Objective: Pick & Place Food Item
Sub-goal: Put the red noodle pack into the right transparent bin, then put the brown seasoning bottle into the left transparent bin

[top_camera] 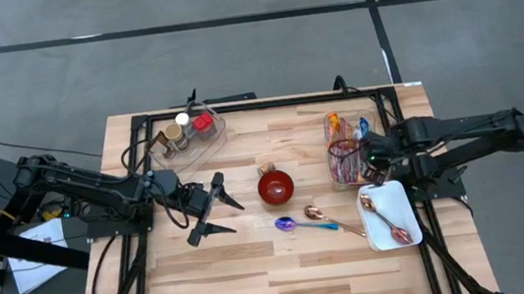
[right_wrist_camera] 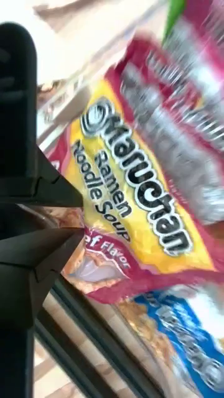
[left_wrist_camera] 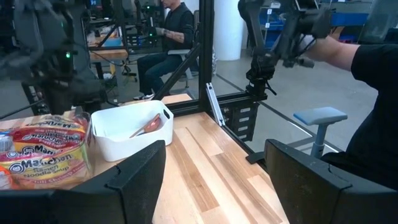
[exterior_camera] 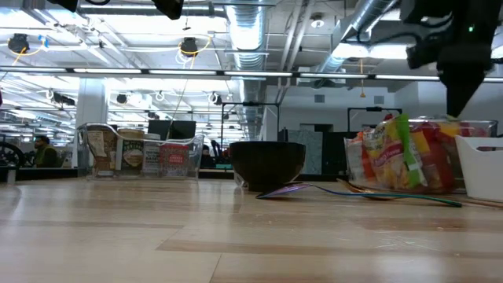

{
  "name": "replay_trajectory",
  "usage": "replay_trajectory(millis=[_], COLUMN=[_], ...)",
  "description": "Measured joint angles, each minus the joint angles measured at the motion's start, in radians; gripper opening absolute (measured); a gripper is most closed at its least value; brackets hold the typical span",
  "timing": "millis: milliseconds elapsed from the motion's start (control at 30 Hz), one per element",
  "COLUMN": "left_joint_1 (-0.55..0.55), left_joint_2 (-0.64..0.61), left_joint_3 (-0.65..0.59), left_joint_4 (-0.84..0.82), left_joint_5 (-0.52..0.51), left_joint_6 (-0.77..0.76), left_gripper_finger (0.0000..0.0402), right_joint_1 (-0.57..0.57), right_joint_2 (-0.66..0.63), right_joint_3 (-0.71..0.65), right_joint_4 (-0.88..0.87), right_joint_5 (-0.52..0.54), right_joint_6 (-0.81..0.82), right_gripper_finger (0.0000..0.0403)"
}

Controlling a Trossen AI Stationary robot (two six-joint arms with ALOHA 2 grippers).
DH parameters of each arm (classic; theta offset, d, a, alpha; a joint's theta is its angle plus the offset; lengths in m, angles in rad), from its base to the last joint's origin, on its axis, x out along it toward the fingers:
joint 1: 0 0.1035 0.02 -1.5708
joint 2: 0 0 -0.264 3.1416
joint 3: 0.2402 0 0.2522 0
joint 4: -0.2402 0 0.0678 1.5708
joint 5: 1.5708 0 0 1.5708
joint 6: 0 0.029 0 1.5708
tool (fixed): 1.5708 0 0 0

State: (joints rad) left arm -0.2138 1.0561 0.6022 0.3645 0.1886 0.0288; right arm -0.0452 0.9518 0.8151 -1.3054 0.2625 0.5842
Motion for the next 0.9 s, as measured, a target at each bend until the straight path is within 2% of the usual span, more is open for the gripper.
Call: replay_trajectory(millis=[333, 500, 600, 767, 900], left_joint_1=[0.0, 0.0, 0.0, 0.0, -0.004], left_joint_2=[0.0, 0.0, 0.0, 0.0, 0.0], left_joint_3=[0.0, 0.0, 0.0, 0.0, 0.0], left_joint_4=[-0.001, -0.002, -0.008, -0.01, -0.002], left_joint_5=[0.0, 0.0, 0.0, 0.0, -0.001], left_joint_6=[0.0, 0.0, 0.0, 0.0, 0.001], left_gripper_finger=[0.0268, 0.0268, 0.0268, 0.0268, 0.0268], right_joint_1=[0.014, 0.078, 0.172, 0.39, 0.555], right_joint_2=[-0.104, -0.149, -0.163, -0.148, -0.097], right_joint_3=[0.087, 0.087, 0.087, 0.087, 0.087], right_joint_4=[-0.021, 0.11, 0.247, 0.458, 0.62], right_joint_5=[0.02, -0.03, -0.055, -0.051, 0.025], right_joint_6=[0.0, 0.019, 0.018, -0.034, -0.035], right_gripper_finger=[0.0058, 0.0058, 0.0058, 0.0058, 0.0058])
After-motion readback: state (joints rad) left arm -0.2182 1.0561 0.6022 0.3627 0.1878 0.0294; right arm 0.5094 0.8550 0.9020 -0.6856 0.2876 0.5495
